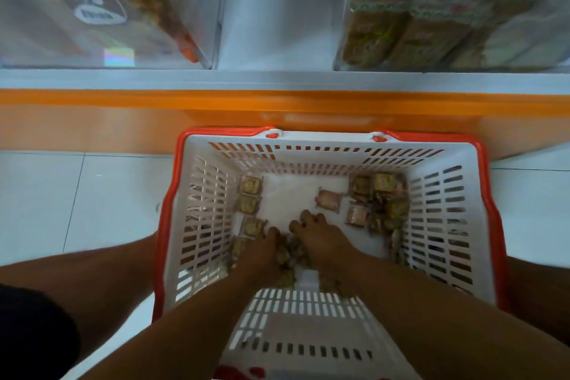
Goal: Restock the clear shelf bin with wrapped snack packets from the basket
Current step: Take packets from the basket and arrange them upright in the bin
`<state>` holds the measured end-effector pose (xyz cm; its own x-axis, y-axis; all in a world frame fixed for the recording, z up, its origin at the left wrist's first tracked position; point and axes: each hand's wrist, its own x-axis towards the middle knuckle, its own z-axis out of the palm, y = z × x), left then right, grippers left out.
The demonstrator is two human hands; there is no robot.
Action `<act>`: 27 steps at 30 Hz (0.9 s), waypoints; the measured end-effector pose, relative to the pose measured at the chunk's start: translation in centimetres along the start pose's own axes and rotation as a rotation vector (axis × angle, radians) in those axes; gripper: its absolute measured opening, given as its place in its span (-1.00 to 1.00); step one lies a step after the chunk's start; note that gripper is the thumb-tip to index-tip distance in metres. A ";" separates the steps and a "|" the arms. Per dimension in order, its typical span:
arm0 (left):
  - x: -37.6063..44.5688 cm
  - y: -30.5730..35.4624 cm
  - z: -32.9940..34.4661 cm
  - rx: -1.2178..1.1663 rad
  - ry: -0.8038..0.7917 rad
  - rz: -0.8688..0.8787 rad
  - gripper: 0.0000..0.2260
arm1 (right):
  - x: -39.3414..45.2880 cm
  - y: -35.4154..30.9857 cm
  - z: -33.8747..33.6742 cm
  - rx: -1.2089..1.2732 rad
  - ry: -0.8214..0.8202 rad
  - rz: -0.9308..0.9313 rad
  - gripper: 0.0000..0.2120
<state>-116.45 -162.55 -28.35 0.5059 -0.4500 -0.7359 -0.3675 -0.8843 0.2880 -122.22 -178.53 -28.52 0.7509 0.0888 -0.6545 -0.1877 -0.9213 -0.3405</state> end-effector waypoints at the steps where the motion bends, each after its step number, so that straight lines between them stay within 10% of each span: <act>1: 0.1 0.0 -0.1 -0.038 -0.007 -0.012 -0.41 | 0.2 0.4 0.1 0.031 0.024 -0.023 -0.36; 13: 0.3 1.5 -2.6 -0.510 -0.066 0.031 -0.69 | -2.0 1.2 -1.9 0.796 0.075 0.041 -0.74; 20: -2.0 4.3 -9.2 -1.063 -0.385 -0.095 -0.58 | -5.9 0.0 -11.2 0.432 -0.040 0.041 -0.71; 27: -7.7 7.8 -19.3 -1.248 -0.657 0.174 -0.49 | -15.6 -3.9 -23.1 0.109 0.034 -0.079 -0.77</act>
<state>-108.15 -168.38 -8.62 -0.0492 -0.7295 -0.6822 0.7070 -0.5079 0.4922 -118.60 -185.06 -1.42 0.7868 0.1447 -0.6001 -0.1937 -0.8652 -0.4625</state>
